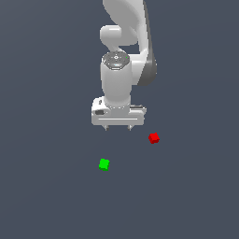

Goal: Stack the red cube on top of the green cube.

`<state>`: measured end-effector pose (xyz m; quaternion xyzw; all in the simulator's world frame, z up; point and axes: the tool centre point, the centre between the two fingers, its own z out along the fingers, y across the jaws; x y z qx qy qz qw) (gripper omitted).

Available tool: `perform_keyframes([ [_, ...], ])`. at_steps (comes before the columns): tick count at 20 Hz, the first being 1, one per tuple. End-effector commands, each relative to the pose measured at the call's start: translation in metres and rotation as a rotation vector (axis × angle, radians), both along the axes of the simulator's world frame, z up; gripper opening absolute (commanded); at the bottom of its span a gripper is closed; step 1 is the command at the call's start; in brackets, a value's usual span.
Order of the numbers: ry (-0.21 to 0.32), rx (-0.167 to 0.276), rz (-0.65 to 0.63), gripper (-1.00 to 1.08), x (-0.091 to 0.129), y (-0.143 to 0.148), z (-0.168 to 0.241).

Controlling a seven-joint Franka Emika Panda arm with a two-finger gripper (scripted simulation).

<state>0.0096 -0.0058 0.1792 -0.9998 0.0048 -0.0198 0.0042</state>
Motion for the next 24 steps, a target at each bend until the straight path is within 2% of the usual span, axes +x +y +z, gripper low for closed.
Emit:
perform_keyframes([
  [1, 0.000, 0.000, 0.000, 1.00, 0.000, 0.000, 0.000],
  [7, 0.004, -0.001, 0.028, 1.00, -0.003, 0.023, -0.012],
  [11, 0.012, -0.003, 0.075, 1.00, -0.009, 0.063, -0.034],
  [18, 0.029, -0.008, 0.183, 1.00, -0.029, 0.151, -0.083],
  [24, 0.037, -0.011, 0.228, 1.00, -0.039, 0.188, -0.105],
])
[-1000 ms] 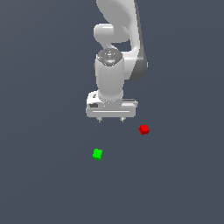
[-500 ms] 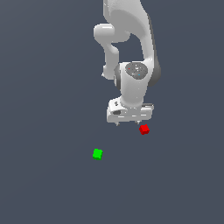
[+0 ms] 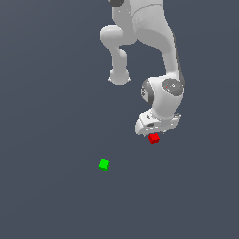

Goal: Stack the red cube on top of the green cube.

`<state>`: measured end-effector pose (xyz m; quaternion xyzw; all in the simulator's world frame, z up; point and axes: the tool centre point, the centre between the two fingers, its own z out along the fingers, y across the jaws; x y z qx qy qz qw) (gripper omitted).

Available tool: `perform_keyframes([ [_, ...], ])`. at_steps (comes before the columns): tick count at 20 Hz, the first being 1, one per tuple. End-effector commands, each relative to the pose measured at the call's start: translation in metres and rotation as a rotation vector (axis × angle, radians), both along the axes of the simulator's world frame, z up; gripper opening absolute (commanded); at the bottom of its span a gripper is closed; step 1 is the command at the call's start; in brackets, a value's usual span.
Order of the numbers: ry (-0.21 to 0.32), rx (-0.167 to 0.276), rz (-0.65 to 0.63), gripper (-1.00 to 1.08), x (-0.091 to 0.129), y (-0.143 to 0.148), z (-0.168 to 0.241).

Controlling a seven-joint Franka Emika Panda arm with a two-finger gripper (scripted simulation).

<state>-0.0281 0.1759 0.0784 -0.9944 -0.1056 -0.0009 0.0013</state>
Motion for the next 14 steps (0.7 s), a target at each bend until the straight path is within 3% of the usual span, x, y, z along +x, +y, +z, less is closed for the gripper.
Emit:
perform_keyframes([
  [1, 0.000, -0.001, 0.010, 1.00, -0.002, 0.009, -0.005],
  [8, 0.002, -0.001, 0.012, 1.00, -0.003, 0.010, -0.011],
  [14, 0.002, -0.002, 0.015, 1.00, -0.004, 0.012, -0.039],
])
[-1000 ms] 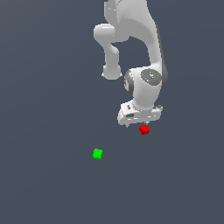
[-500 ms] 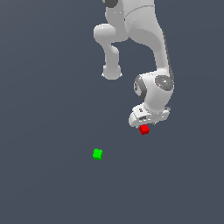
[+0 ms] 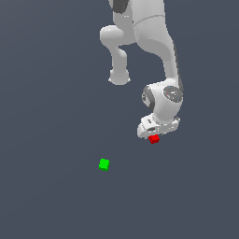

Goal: Stack the red cube on top of the green cube.

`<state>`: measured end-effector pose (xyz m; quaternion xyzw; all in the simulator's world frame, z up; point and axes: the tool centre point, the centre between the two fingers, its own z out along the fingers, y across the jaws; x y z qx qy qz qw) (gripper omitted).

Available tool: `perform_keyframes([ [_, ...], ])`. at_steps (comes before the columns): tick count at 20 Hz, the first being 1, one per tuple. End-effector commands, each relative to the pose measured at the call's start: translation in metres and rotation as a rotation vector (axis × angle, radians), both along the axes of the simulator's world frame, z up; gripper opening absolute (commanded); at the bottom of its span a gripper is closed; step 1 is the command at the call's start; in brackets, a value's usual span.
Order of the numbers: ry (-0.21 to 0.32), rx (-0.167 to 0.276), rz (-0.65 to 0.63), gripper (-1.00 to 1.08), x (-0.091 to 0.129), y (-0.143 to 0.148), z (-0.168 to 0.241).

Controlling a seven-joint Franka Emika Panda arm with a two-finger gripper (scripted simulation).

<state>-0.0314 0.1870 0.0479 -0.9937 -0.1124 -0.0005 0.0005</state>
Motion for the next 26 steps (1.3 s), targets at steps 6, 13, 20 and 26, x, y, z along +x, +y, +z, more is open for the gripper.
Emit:
perform_keyframes([
  [6, 0.001, -0.001, 0.002, 1.00, 0.000, 0.002, -0.027],
  [13, 0.001, -0.001, 0.002, -1.00, 0.000, 0.002, -0.028],
  [20, 0.001, -0.001, 0.002, -1.00, 0.000, 0.002, -0.028],
  [26, 0.000, -0.001, 0.003, -1.00, 0.000, 0.002, -0.013],
])
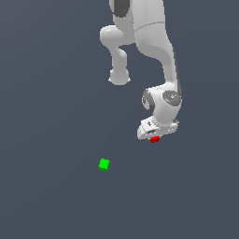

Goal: Stack the red cube on top of the green cube.

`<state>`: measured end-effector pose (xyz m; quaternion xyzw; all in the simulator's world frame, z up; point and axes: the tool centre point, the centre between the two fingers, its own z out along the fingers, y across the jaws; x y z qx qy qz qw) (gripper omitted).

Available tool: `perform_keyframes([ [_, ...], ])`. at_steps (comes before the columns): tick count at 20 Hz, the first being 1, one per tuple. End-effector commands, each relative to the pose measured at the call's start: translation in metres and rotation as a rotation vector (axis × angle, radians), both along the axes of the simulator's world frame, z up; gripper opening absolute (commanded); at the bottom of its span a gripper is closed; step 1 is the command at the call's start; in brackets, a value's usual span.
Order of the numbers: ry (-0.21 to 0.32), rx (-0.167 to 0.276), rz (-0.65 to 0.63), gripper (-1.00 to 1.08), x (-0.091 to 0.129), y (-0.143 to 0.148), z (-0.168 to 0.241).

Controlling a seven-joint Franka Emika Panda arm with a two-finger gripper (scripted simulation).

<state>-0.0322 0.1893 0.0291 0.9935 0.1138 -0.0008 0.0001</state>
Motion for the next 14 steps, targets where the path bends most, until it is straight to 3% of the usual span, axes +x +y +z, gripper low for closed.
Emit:
perform_keyframes([
  [1, -0.002, 0.000, 0.000, -1.00, 0.000, 0.000, 0.010],
  [14, -0.002, 0.000, 0.000, -1.00, 0.000, 0.000, 0.086],
])
